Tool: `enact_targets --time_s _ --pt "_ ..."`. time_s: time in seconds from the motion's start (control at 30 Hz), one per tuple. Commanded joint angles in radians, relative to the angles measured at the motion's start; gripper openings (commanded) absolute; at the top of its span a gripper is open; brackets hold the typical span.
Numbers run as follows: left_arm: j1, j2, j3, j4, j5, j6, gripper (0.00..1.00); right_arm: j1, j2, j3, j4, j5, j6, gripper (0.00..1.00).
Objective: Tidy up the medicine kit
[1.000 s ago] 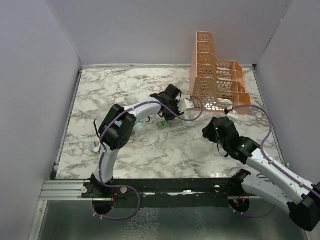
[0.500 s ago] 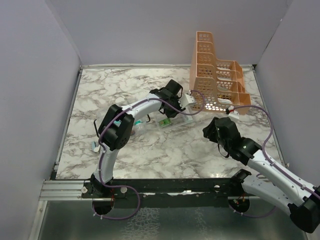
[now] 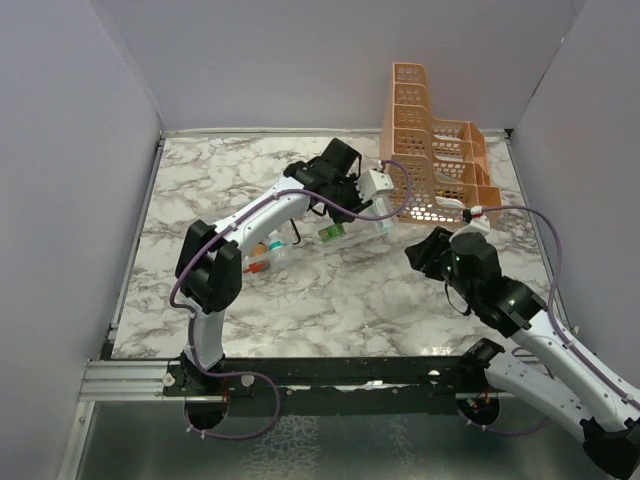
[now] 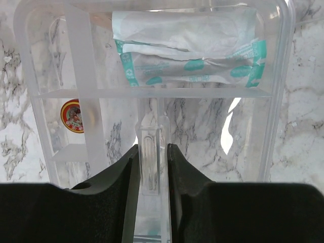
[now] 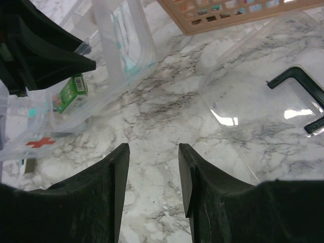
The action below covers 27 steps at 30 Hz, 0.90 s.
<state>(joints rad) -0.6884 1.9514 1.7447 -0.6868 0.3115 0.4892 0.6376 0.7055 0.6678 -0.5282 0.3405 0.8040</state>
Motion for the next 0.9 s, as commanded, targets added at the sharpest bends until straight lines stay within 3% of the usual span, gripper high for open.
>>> enact_targets --time_s 0.0,0.2,0.53,0.63,0.87 --pt "0.002 -0.068 0.036 -0.149 0.017 0.072 0.14 -0.001 -0.014 0.070 -0.029 -0.125 -0.064 0.45" --pt "0.037 -0.182 -0.030 -0.226 0.051 0.152 0.14 -0.001 0.001 0.088 -0.032 -0.210 -0.068 0.45" --pt "0.189 -0.408 -0.178 -0.263 0.071 0.240 0.10 -0.001 0.059 0.126 0.000 -0.294 -0.034 0.45" --pt "0.244 -0.463 -0.221 -0.260 0.106 0.259 0.10 -0.001 0.137 0.119 0.077 -0.388 -0.014 0.45" --pt "0.290 -0.546 -0.293 -0.301 0.027 0.256 0.08 0.005 0.417 0.092 0.391 -0.610 0.094 0.45"
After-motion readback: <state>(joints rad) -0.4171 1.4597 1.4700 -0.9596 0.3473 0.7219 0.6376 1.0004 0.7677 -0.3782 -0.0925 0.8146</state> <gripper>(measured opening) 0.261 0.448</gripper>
